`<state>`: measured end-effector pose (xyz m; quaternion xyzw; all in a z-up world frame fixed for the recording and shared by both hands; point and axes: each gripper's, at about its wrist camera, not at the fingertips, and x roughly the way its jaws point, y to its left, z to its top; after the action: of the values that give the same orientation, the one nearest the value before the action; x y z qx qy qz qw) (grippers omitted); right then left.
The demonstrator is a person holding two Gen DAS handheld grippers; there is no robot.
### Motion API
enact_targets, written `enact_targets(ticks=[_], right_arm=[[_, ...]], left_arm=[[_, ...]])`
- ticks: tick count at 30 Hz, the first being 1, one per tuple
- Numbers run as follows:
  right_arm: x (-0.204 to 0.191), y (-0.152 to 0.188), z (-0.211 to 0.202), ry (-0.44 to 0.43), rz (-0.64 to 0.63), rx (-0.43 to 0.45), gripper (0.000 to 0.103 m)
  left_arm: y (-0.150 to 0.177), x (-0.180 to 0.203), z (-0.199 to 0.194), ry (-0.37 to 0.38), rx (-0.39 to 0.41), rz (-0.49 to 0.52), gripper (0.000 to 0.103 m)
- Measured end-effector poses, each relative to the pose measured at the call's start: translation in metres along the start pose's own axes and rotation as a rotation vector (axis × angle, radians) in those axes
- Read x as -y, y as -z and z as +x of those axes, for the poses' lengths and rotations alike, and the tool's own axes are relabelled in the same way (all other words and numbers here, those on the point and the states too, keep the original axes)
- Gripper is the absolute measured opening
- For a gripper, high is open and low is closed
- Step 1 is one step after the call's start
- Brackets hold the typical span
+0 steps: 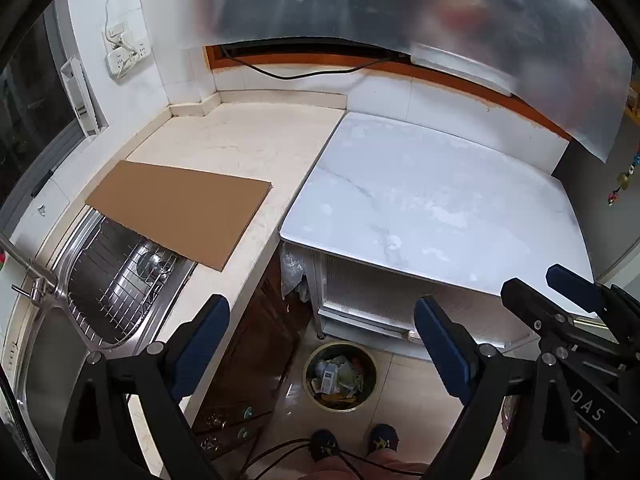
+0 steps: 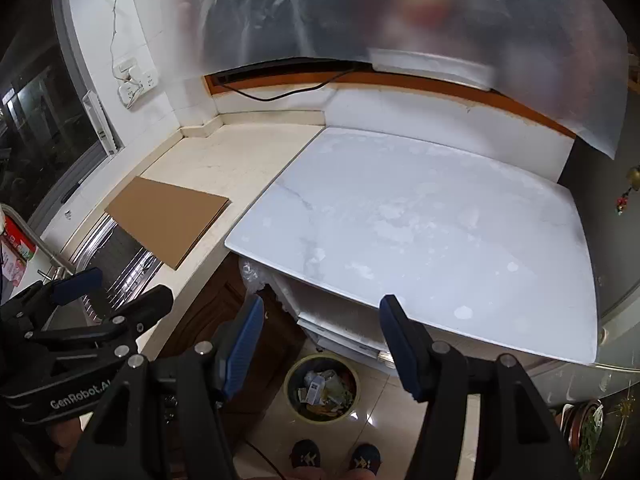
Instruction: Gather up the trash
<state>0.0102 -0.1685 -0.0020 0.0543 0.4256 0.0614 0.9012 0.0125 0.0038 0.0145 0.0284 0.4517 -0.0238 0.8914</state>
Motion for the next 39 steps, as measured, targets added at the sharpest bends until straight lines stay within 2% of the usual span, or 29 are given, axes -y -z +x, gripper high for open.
enact_targets(ticks=[22, 39], right_arm=[[-0.002, -0.005, -0.013, 0.023, -0.027, 0.043, 0.061], [-0.003, -0.008, -0.011, 0.028, -0.030, 0.041, 0.061]], left_arm=[[0.002, -0.001, -0.012, -0.020, 0.034, -0.018, 0.092], [-0.001, -0.003, -0.014, -0.021, 0.044, -0.010, 0.092]])
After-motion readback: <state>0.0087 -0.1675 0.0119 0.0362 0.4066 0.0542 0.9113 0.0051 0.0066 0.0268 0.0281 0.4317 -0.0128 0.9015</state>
